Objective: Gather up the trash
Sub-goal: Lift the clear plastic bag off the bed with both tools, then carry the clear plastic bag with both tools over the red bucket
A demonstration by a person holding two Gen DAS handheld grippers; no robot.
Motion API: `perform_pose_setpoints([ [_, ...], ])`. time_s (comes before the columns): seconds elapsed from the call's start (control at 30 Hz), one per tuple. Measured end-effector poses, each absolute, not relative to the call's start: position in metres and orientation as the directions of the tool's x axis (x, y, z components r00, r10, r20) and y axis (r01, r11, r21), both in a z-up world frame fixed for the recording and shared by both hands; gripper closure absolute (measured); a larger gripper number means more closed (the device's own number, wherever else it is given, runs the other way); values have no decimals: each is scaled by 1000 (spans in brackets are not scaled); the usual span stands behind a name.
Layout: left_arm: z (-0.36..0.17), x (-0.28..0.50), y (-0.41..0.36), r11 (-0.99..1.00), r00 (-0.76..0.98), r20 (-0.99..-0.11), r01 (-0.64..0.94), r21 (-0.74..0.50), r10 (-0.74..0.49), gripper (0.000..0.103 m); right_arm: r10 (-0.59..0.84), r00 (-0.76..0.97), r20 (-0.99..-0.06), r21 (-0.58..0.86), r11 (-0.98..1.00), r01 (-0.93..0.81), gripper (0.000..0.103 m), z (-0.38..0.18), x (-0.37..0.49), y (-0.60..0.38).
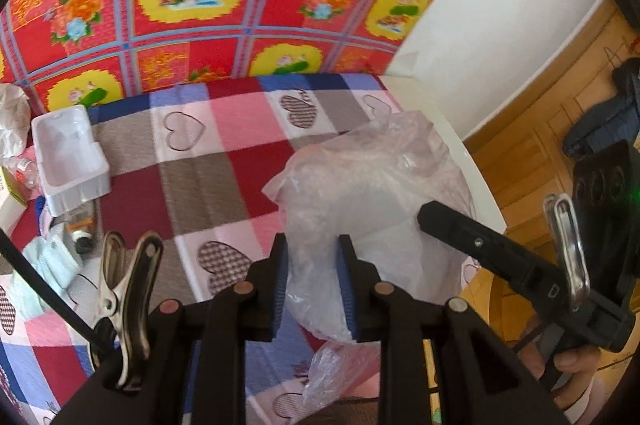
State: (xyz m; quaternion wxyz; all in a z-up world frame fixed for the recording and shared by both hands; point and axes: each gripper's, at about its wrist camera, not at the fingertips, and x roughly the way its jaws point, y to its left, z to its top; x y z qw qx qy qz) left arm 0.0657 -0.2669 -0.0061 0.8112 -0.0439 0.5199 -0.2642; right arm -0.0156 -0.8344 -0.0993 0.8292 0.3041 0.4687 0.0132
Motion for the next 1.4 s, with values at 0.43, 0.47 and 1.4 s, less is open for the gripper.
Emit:
perform_pose_setpoints([
  [0.43, 1, 35, -319, 843, 310, -824, 428, -325, -475, 79, 279, 593, -755, 528, 796, 298, 92, -84, -61, -877],
  [0.47, 1, 33, -322, 843, 310, -824, 430, -324, -475, 79, 278, 595, -755, 528, 795, 299, 92, -83, -64, -881],
  [1.4, -9, -10, -430, 825, 280, -831, 467, -319, -480, 79, 241, 602, -761, 520, 782, 344, 92, -79, -134, -971],
])
